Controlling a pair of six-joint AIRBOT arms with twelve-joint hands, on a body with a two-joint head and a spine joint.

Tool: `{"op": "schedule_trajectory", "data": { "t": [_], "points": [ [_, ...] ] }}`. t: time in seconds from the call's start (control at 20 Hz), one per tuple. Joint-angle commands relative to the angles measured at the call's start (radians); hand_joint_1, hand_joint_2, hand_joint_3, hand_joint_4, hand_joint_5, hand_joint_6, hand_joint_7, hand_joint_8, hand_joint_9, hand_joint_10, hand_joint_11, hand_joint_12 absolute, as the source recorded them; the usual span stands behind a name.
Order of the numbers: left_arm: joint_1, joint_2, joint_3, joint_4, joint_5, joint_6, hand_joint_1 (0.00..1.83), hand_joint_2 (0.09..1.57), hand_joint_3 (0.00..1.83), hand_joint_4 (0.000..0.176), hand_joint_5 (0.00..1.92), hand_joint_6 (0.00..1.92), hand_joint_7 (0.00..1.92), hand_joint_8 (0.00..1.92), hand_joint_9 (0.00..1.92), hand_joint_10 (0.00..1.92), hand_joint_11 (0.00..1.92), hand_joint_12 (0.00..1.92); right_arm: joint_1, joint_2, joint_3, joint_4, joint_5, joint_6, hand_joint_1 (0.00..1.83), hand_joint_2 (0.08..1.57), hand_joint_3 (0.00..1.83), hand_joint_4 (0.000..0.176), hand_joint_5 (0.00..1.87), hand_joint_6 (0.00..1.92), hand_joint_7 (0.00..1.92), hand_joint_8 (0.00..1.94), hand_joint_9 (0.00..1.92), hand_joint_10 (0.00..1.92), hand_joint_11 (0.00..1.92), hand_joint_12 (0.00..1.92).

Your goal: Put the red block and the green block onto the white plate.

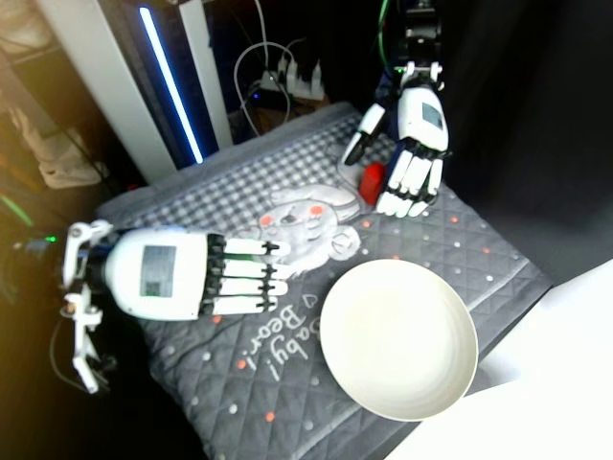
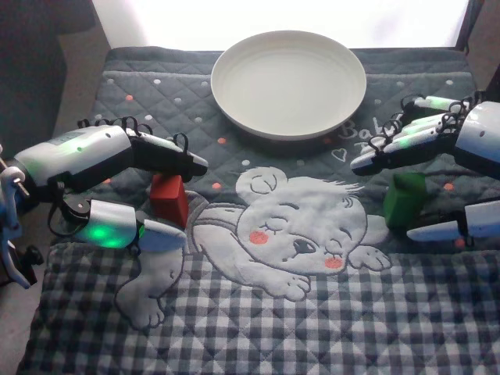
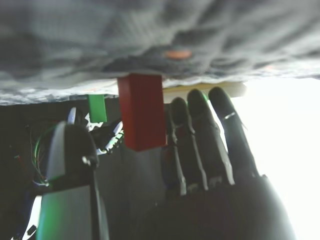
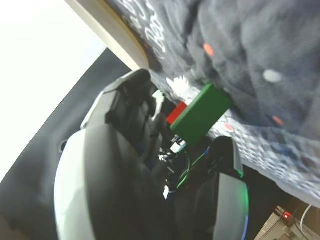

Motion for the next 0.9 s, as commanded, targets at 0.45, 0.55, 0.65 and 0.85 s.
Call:
{"op": "schedule_trajectory", "data": {
  "t": [0.45,0.55,0.65,0.85],
  "points": [
    [-0.019,-0.037,0.029,-0.034,-0.128,-0.008,1.17,1.07,0.0,0.0,1.09,0.79,0.99,1.11,0.86,1.31,0.63,1.74,0.009,-0.007,0.018,0.054,0.102,0.006,1.27,1.06,0.0,0.0,1.31,0.24,1.04,1.06,0.9,1.1,0.63,1.66],
    [-0.061,-0.058,0.055,-0.03,-0.133,-0.007,1.19,1.05,0.0,0.0,1.14,0.71,1.0,1.26,0.87,1.48,0.67,1.86,0.009,-0.007,0.028,0.068,0.104,0.006,1.28,1.06,0.0,0.0,1.31,0.19,1.05,1.08,0.95,1.18,0.75,1.63],
    [-0.127,-0.093,0.091,-0.008,-0.138,-0.007,1.25,1.08,0.0,0.0,1.17,0.43,0.98,1.26,0.87,1.4,0.65,1.77,0.023,-0.016,0.049,0.09,0.111,0.006,1.28,1.03,0.0,0.0,1.29,0.27,1.16,0.87,1.02,1.42,0.89,1.76],
    [-0.239,-0.124,0.139,0.002,-0.146,0.014,1.28,1.08,0.0,0.0,1.18,0.36,1.0,1.21,0.86,1.31,0.65,1.65,0.162,-0.091,0.126,0.081,0.095,-0.006,1.29,1.04,0.0,0.0,1.18,0.43,1.21,0.8,1.17,0.83,0.92,1.31]
  ]
}}
